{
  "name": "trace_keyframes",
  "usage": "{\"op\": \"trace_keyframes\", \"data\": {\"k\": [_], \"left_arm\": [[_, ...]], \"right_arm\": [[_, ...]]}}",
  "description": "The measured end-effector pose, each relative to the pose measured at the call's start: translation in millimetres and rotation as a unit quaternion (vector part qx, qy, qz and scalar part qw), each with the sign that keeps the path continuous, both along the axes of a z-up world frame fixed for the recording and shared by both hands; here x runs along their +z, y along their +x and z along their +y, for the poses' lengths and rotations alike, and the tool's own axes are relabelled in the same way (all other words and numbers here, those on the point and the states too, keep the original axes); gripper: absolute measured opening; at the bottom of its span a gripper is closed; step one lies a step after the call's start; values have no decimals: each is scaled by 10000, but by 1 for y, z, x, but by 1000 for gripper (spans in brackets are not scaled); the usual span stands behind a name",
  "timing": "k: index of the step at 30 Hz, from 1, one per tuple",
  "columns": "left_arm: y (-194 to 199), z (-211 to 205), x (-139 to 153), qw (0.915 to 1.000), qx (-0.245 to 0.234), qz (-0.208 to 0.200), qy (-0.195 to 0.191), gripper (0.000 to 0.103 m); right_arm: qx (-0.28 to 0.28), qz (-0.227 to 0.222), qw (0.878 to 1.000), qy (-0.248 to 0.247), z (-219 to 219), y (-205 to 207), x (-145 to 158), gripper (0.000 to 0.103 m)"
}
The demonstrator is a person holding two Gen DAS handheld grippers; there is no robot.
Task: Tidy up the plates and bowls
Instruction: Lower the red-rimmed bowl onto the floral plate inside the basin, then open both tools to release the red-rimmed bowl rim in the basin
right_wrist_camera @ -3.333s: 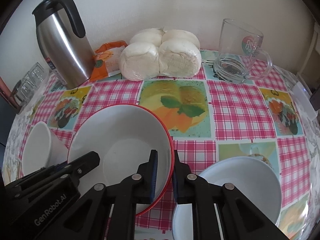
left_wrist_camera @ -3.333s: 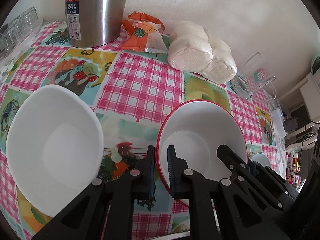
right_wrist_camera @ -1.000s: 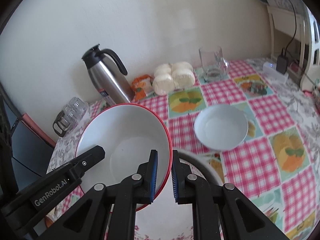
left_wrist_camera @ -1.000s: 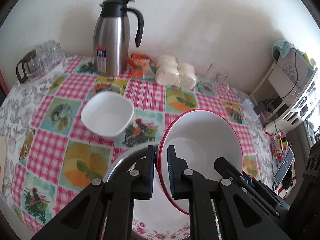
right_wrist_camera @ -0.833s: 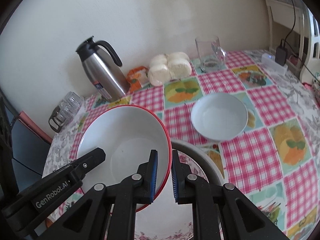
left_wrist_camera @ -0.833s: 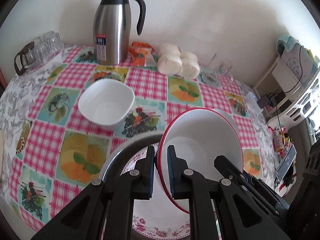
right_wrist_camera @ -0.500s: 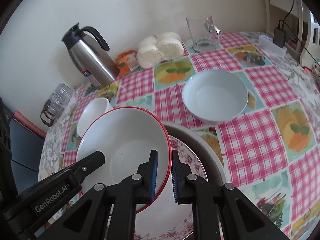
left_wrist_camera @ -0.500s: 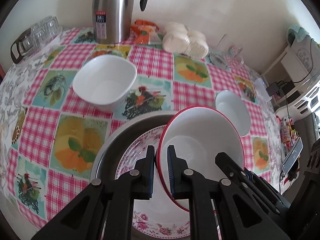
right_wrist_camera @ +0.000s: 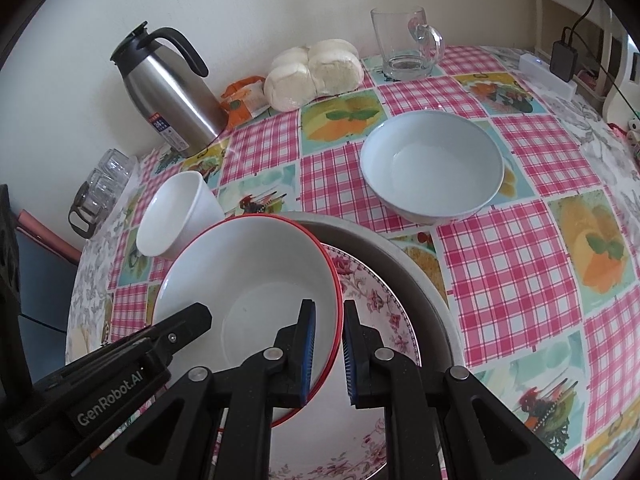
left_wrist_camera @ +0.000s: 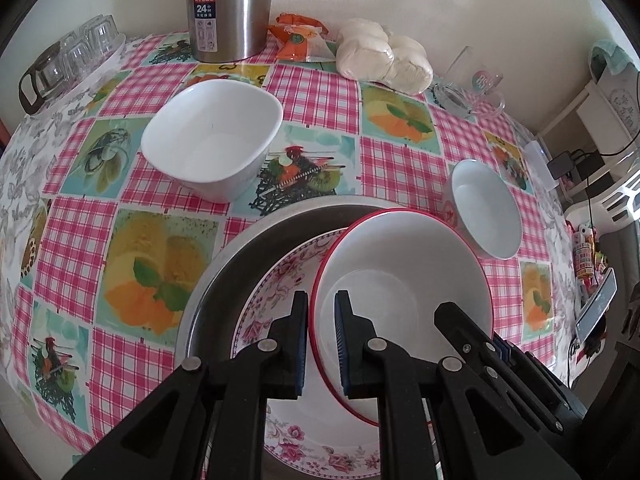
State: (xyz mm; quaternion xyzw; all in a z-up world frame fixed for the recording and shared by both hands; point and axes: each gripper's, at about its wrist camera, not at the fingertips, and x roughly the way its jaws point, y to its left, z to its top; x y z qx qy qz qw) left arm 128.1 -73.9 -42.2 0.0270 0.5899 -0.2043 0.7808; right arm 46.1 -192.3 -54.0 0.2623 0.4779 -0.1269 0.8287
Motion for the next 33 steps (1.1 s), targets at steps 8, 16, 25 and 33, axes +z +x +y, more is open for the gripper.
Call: {"op": "trace_keyframes", "data": {"k": [8, 16, 25, 33], "left_arm": [[-1, -2, -1, 10000, -38, -35, 50, 12], [0, -2, -1, 10000, -31, -30, 41, 12], [1, 1, 0, 10000, 60, 32, -50, 13], [2, 10, 19, 9995, 167, -253, -100, 15]], "right_arm": [[-16, 21, 10000, 43, -1, 0, -2, 14], [-22, 17, 10000, 68, -2, 0, -2, 14], [-51, -26, 9999, 145, -3, 0, -3, 17], [-262, -231, 9994, -65, -9, -6, 10, 17]]}}
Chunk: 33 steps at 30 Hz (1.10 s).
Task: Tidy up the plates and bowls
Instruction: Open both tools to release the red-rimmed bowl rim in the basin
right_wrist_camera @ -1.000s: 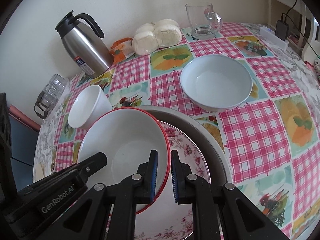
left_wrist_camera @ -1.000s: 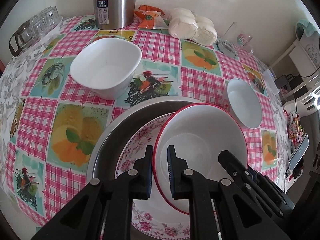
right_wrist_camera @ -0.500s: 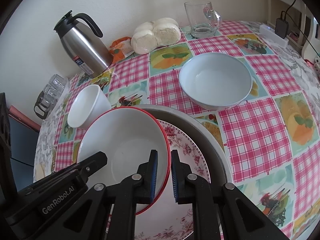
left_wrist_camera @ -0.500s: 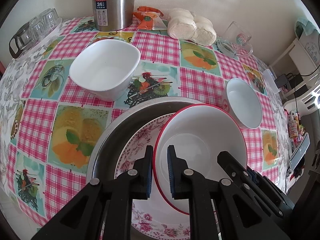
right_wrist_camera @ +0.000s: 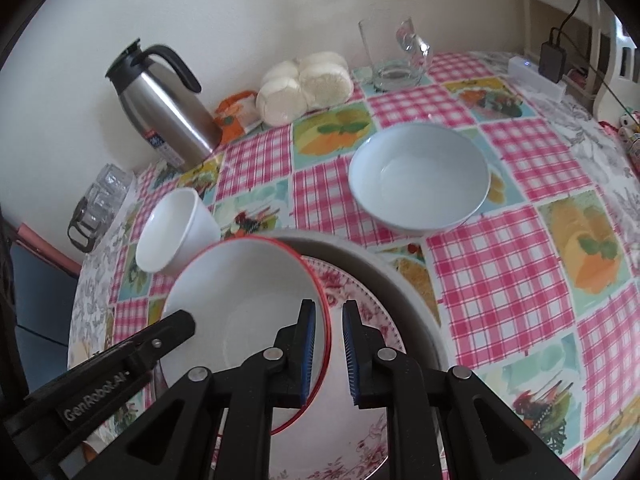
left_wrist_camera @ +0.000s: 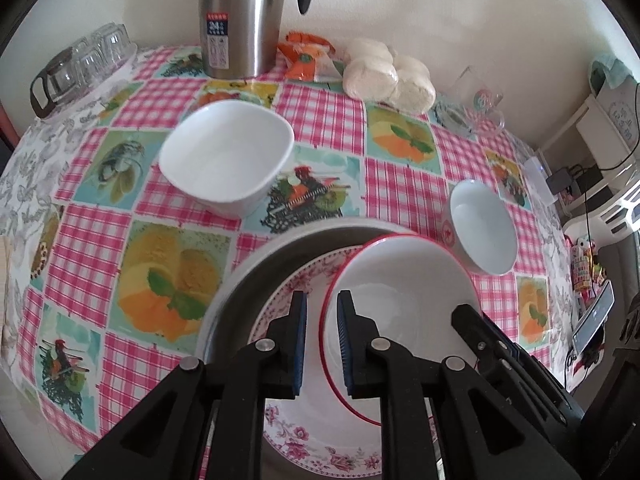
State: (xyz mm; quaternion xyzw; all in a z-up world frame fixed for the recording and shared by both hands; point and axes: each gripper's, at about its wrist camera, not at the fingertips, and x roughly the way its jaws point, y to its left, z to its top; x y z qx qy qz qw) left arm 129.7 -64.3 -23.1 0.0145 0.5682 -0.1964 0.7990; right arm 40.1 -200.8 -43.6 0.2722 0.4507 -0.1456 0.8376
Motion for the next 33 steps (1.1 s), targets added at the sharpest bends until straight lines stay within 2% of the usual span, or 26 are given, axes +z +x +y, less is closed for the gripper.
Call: {"op": "trace_keyframes", "data": {"k": [8, 16, 19, 21, 23, 24, 25, 29, 33], "left_arm": [[1, 11, 18, 9994, 200, -258, -142, 15], [8, 28, 16, 9975, 653, -271, -93, 27], [9, 32, 14, 9966, 787, -236, -65, 40], [10, 34, 13, 9961, 861, -207, -32, 47], [12, 36, 11, 9954, 945, -172, 16, 56], [12, 37, 10, 9950, 986, -157, 38, 65], [13, 39, 8, 9945, 1039, -138, 67, 71], [15, 43, 6, 9930, 1171, -119, 128, 75], [16, 47, 5, 9914, 1279, -156, 224, 78]], "right_arm": [[-26, -453, 9986, -259, 0, -4, 23, 17], [1, -492, 9975, -507, 5, -2, 26, 18], [-37, -423, 9975, -569, 4, -2, 23, 29], [-64, -371, 9975, -593, 3, -2, 22, 40], [-78, -349, 9975, -609, 2, -2, 22, 52], [-78, -350, 9973, -635, 3, -2, 22, 58], [-74, -350, 9972, -654, 3, -2, 22, 60], [-42, -348, 9969, -702, 3, 0, 22, 74], [-61, -315, 9970, -703, 2, 0, 21, 82]]}}
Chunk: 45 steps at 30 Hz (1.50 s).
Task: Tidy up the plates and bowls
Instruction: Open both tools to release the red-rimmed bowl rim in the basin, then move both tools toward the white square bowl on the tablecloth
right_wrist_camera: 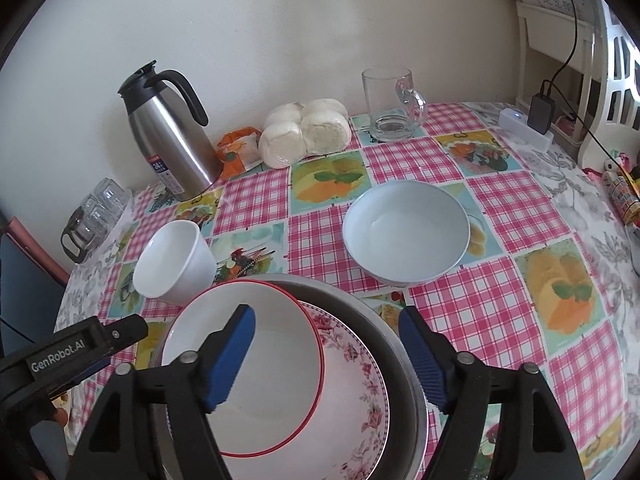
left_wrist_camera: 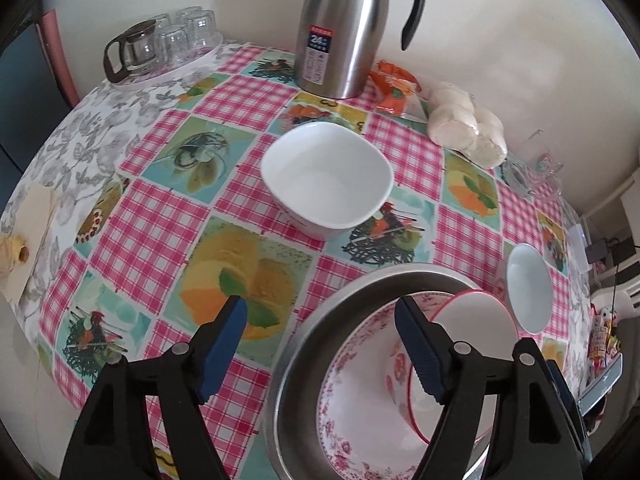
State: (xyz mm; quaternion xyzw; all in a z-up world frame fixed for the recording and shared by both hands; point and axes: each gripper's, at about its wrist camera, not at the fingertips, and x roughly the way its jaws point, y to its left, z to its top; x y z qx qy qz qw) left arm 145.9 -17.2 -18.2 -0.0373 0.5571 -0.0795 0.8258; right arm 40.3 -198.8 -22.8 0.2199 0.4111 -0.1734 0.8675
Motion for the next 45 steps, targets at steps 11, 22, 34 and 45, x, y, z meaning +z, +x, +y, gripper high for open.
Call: {"op": "trace_keyframes", "data": {"k": [11, 22, 34, 45], "left_arm": [[2, 12, 0, 9989, 340, -161, 271, 101], [3, 7, 11, 9977, 223, -488, 425, 101], [8, 37, 24, 9952, 670, -598, 394, 101], [20, 77, 20, 9917, 1146, -487, 312, 101]], "right_arm": [[-98, -86, 9997, -223, -3, -2, 4, 103], [-195, -113, 9991, -363, -3, -3, 11, 103], [39, -618, 9968, -510, 17, -4, 35, 103], [721, -483, 9920, -917, 66, 17, 35, 103]]}}
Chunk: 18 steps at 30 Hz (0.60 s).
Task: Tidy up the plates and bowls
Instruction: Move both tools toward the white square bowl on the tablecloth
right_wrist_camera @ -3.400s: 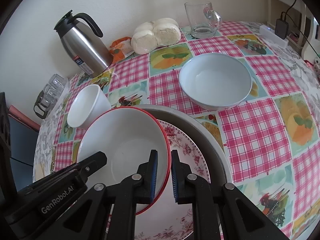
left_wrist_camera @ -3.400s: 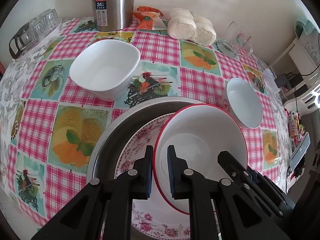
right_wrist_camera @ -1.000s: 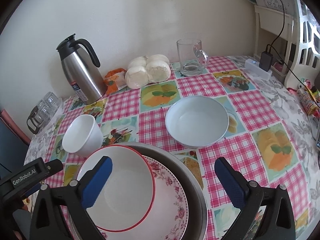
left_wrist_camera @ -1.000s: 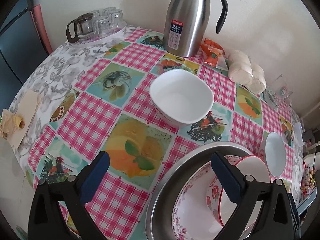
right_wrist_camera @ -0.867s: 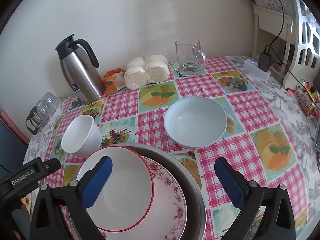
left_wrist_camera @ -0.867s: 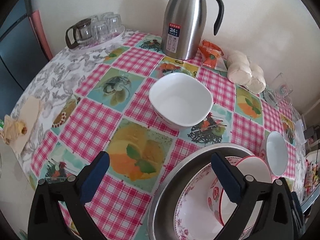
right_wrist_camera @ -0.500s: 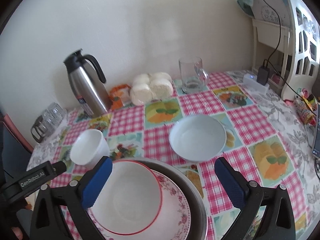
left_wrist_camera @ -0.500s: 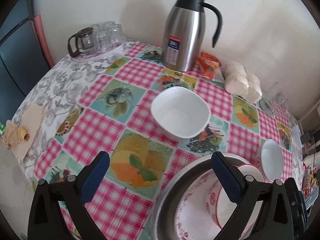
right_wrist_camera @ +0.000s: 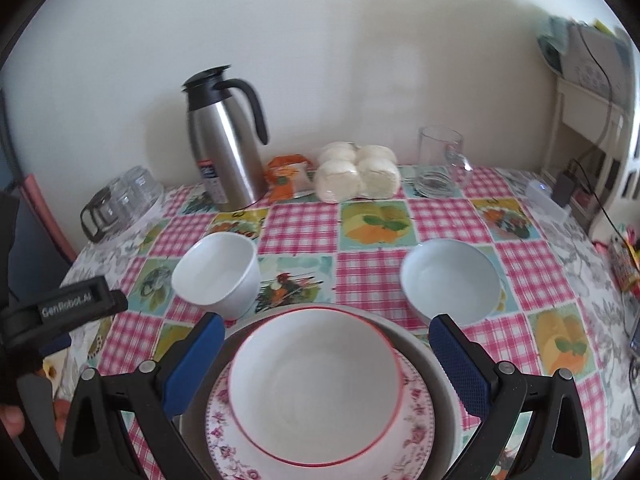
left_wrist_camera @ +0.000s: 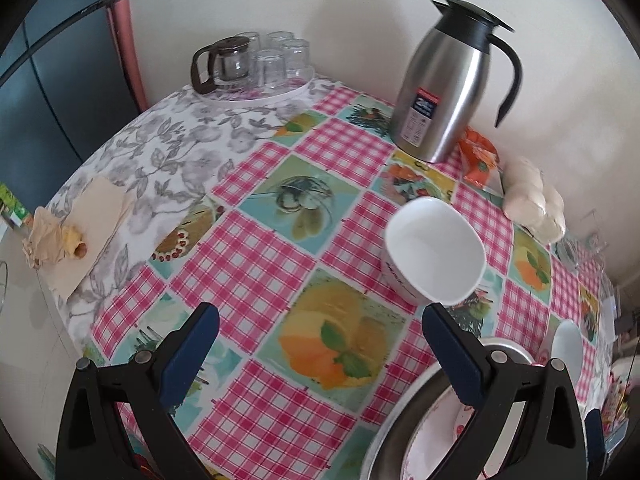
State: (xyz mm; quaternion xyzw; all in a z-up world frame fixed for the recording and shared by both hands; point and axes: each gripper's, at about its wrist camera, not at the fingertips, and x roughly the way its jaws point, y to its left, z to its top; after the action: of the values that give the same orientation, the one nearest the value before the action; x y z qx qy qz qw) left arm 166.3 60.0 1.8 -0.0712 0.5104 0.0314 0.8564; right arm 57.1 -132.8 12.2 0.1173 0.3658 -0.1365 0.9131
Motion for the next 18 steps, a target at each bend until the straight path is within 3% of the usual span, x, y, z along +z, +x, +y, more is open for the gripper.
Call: {"op": "trace_keyframes", "data": {"k": [18], "left_arm": [[31, 27, -9, 9986, 390, 130, -322, 101]], "right_arm": [[440, 230, 9986, -186, 36, 41, 14, 103]]}}
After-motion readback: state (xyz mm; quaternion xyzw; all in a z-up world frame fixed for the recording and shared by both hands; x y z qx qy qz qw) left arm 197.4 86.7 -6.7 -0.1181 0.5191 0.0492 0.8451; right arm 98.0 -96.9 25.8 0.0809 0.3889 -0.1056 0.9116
